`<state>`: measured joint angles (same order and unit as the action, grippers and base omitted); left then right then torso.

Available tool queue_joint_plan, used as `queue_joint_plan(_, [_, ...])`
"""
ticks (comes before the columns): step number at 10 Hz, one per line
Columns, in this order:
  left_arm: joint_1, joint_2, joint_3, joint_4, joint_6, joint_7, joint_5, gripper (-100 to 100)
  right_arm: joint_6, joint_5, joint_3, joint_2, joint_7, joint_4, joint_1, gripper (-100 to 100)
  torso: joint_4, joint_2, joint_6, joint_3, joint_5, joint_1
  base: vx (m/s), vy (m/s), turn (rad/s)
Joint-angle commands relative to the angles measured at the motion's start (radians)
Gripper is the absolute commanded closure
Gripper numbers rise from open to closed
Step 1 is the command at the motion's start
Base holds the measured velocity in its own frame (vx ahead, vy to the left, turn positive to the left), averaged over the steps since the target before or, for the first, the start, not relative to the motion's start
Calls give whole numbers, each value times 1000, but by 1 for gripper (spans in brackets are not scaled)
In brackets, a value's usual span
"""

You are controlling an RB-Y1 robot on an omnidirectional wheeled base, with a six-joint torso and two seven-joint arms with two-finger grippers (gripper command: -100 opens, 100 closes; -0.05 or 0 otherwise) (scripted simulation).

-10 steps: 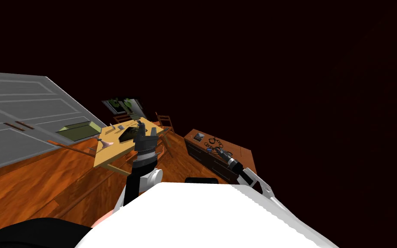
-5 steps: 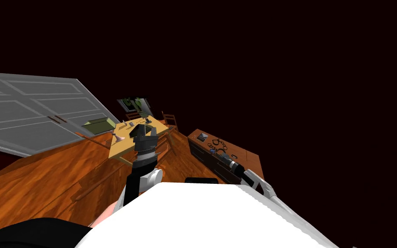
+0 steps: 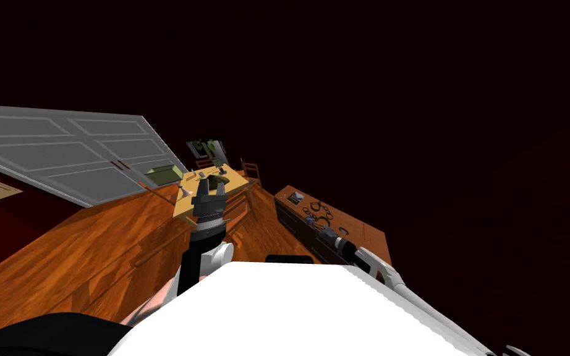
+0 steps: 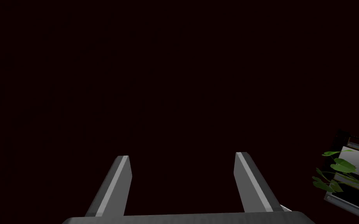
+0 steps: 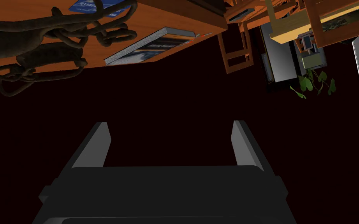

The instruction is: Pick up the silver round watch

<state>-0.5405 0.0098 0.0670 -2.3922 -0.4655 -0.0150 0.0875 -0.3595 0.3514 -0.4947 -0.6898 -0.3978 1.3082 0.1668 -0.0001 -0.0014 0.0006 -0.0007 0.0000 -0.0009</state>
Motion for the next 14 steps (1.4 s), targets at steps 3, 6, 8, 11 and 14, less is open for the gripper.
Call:
queue_joint_plan(3, [0, 0, 0, 0, 0, 0, 0, 0, 2, 79, -74, -58, -65, -140, -21, -100, 0, 0, 0, 0, 0, -1, 37, -1, 247])
queue_joint_plan(6, [0, 0, 0, 0, 0, 0, 0, 0, 3, 109, -100, -85, -88, -235, -30, -100, 0, 0, 1, 0, 0, 0, 32, -5, 160])
queue_joint_plan(8, [0, 0, 0, 0, 0, 0, 0, 0, 2, 140, -126, -109, -110, -293, -38, -100, 0, 0, 0, 0, 0, 0, 27, -4, 183])
queue_joint_plan(11, [0, 0, 0, 0, 0, 0, 0, 0, 1, 198, -170, -151, -152, -381, -52, -100, 0, 1, 2, 0, 0, -1, 29, -11, 179])
queue_joint_plan(14, [0, 0, 0, 0, 0, 0, 0, 0, 1, 226, -190, -170, -171, -428, -59, -100, 0, 1, 1, 0, 0, -1, 26, -15, 121])
